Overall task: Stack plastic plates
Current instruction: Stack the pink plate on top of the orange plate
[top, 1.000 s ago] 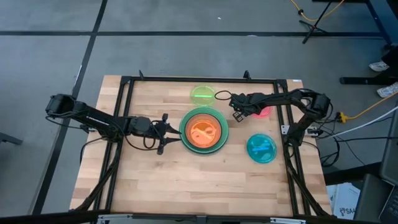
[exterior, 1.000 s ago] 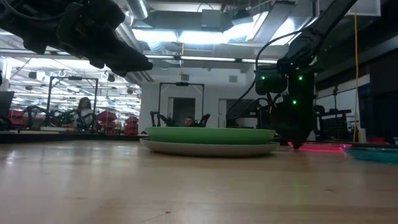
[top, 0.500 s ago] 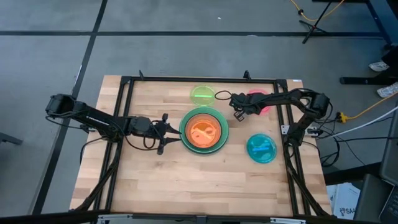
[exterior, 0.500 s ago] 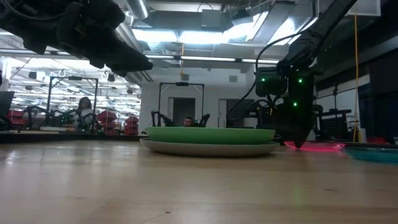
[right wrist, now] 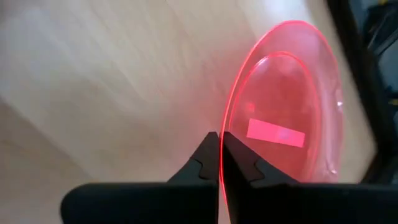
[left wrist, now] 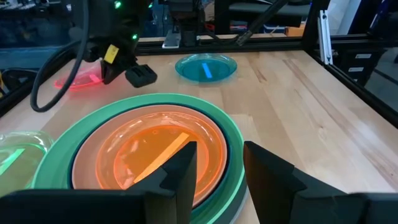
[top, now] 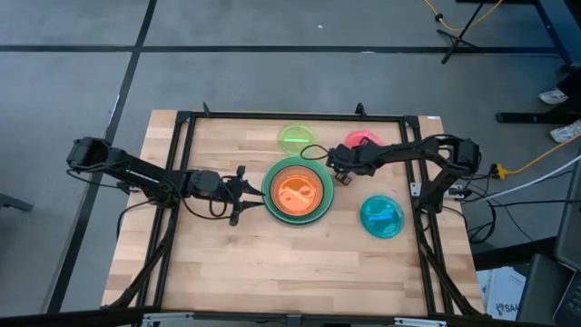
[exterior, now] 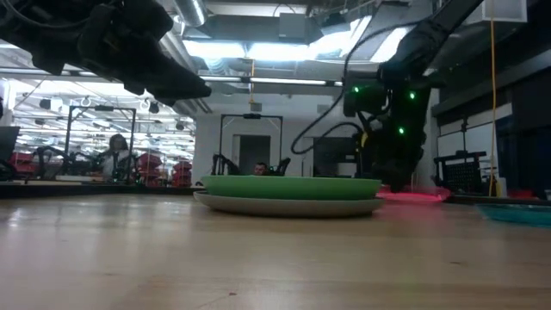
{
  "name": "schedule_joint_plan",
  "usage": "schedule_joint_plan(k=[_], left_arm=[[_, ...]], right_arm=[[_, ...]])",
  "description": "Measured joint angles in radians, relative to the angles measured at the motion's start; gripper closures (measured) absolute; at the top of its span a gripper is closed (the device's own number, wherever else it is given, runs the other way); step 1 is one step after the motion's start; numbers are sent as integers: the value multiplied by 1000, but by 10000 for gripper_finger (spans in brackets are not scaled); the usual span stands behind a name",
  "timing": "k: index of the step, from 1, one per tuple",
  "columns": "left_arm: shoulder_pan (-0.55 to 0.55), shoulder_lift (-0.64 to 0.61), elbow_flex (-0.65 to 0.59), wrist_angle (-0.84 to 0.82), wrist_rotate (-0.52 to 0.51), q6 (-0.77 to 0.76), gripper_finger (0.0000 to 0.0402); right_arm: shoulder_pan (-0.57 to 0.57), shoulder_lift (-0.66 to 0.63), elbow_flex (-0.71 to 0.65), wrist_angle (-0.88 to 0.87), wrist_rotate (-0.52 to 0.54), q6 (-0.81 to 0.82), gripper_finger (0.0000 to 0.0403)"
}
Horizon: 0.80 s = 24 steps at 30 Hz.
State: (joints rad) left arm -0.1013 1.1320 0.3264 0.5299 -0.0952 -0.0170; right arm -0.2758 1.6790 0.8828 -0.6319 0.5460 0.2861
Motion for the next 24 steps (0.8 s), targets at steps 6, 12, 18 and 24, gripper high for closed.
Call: schedule_joint_plan(k=[6, 12, 18, 24], left_arm=[[0, 0, 0, -4, 0, 0, 277], [0, 0, 0, -5, 0, 0, 277], [0, 0, 0, -5, 0, 0, 277], [0, 0, 0, -5, 0, 0, 277]], right_arm=[[92, -1, 85, -70, 70, -7, 402], [183, -2, 172, -74, 76, -62, 402], [266, -2, 245, -56, 76, -92, 402], [346, -2, 253, 74, 39, -207, 402]])
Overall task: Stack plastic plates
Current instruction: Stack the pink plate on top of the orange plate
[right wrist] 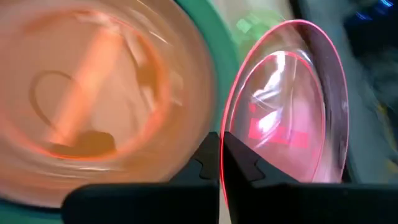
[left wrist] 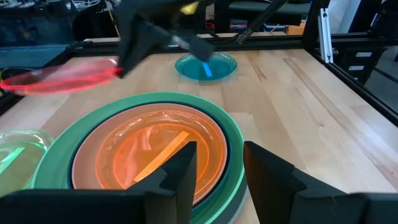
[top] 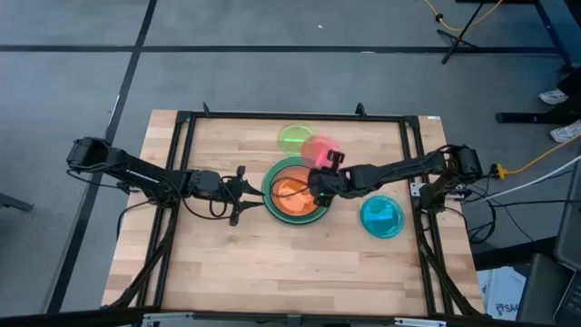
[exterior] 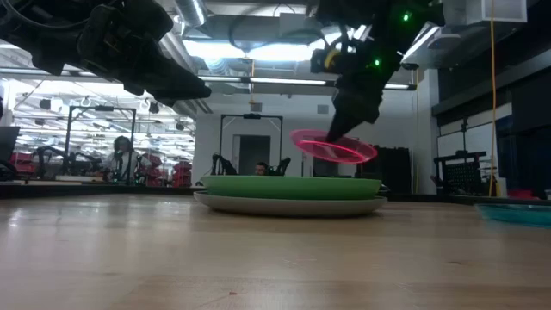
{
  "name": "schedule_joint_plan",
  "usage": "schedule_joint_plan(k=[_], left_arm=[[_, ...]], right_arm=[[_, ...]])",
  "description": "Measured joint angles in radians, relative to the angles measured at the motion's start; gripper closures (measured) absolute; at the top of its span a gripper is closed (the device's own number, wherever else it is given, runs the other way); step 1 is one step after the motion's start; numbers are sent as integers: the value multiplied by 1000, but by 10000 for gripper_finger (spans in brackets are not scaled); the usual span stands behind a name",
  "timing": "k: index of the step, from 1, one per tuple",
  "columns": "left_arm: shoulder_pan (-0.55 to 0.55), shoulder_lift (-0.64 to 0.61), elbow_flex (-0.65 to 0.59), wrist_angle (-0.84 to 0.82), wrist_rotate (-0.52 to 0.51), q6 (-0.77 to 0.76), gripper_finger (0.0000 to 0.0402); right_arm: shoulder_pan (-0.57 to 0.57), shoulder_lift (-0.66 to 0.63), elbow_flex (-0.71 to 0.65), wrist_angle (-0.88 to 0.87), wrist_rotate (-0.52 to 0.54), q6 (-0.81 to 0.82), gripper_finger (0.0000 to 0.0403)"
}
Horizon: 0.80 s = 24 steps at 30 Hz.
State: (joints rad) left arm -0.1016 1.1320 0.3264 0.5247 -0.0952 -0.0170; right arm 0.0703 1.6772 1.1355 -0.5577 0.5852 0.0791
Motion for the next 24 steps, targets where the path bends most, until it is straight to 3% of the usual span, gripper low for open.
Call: schedule_joint_plan(k=[9, 24], left_arm=[[0, 0, 0, 0, 0, 0, 277], [0, 0, 0, 0, 0, 0, 277]], right_arm=[[72, 0, 0, 171, -164, -94, 402], [83, 8, 0, 255, -469, -105, 402]])
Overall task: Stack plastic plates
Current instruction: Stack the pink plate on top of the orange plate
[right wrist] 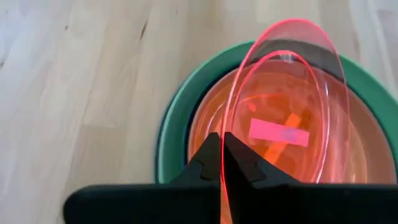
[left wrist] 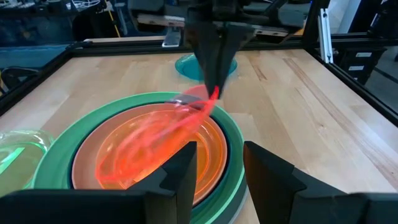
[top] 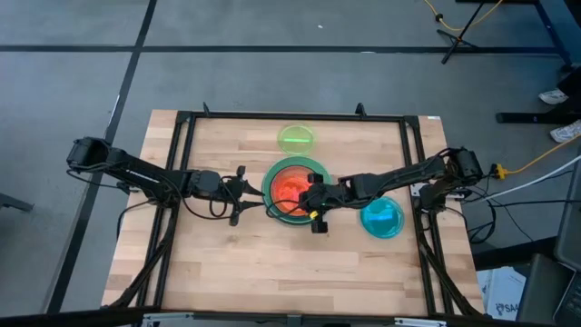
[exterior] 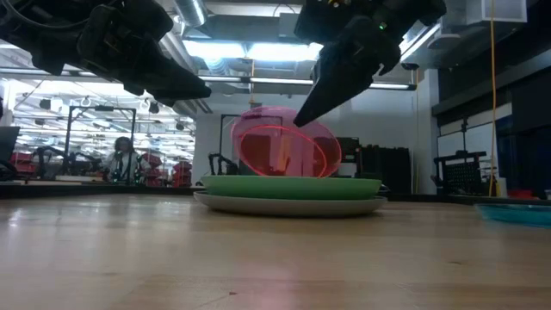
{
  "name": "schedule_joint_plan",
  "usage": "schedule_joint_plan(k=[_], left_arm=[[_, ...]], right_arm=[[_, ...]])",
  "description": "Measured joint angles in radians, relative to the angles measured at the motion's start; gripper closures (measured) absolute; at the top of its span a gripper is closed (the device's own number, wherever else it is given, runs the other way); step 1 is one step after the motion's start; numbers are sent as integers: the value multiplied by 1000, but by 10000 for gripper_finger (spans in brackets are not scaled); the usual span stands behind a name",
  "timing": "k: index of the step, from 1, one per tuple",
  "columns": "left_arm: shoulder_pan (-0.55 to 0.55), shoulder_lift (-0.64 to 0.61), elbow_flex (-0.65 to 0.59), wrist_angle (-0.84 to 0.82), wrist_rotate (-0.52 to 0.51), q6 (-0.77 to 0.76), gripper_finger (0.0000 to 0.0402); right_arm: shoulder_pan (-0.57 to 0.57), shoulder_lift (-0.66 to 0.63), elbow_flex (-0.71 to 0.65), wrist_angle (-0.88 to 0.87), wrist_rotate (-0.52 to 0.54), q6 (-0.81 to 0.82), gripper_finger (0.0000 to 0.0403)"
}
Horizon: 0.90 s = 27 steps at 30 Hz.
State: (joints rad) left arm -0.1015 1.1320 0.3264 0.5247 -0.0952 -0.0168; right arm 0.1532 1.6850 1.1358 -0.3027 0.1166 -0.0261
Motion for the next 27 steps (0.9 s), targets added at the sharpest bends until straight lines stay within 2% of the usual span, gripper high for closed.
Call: schedule_joint_plan(k=[7, 13, 22, 27], left_arm=[[0, 0, 1, 0, 0, 0, 277], [1, 1, 2, -2, -1, 0, 277], [1, 1, 2, 0, 0, 1, 277], [1, 1, 2, 0, 0, 1, 277]], right_arm=[[-3, 39, 0, -3, 6, 0, 402], [-3, 72, 1, -17, 66, -1, 402], [-3, 74, 0, -9, 66, 24, 402], [-3, 74, 0, -10, 66, 25, 380]])
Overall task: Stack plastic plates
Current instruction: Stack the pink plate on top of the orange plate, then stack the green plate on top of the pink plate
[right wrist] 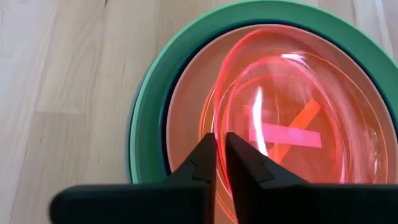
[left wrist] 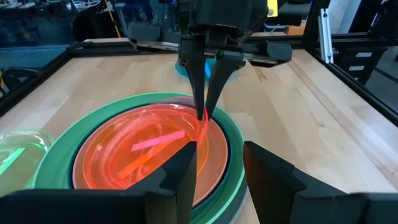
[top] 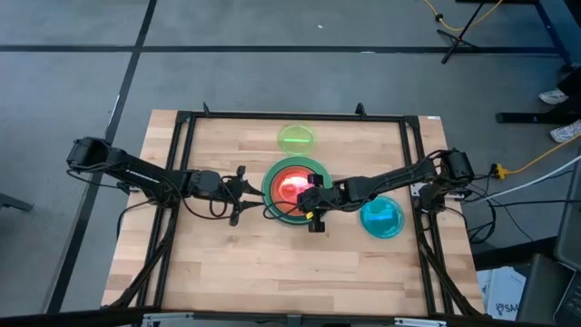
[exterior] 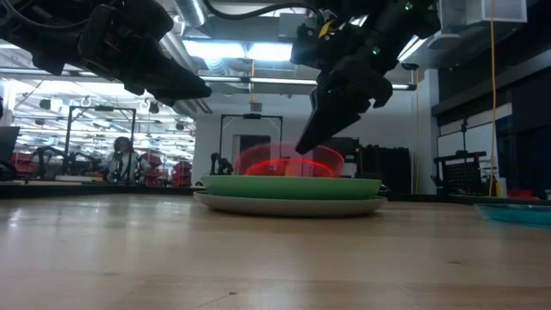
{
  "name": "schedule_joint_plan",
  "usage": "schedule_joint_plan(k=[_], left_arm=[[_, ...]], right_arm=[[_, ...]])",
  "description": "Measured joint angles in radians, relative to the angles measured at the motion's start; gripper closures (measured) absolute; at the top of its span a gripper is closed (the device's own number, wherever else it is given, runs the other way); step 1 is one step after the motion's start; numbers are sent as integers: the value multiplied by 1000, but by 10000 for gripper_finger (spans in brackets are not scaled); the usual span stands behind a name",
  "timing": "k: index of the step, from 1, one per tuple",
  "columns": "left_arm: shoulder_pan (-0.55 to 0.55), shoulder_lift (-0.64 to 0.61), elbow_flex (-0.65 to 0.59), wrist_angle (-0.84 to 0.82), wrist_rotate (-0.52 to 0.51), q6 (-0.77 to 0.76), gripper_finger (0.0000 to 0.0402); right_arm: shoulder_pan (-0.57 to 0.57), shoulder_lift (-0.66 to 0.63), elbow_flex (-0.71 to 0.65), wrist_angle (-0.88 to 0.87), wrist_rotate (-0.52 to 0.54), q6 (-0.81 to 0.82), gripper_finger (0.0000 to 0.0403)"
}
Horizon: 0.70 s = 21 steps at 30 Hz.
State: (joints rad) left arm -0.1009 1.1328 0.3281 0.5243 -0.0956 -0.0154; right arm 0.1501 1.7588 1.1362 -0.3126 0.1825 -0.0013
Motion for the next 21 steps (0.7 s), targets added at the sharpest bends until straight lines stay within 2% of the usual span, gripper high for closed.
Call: schedule_joint_plan(k=[11, 17, 21], left_arm=[[0, 0, 0, 0, 0, 0, 277], [0, 0, -1, 0, 0, 0, 277], [0, 0, -2, 0, 0, 0, 277]], right_arm=[[0, 0, 0, 0, 0, -5, 290], [-13, -48, -1, -35, 68, -29, 279], [-64, -96, -1, -35, 115, -29, 280]])
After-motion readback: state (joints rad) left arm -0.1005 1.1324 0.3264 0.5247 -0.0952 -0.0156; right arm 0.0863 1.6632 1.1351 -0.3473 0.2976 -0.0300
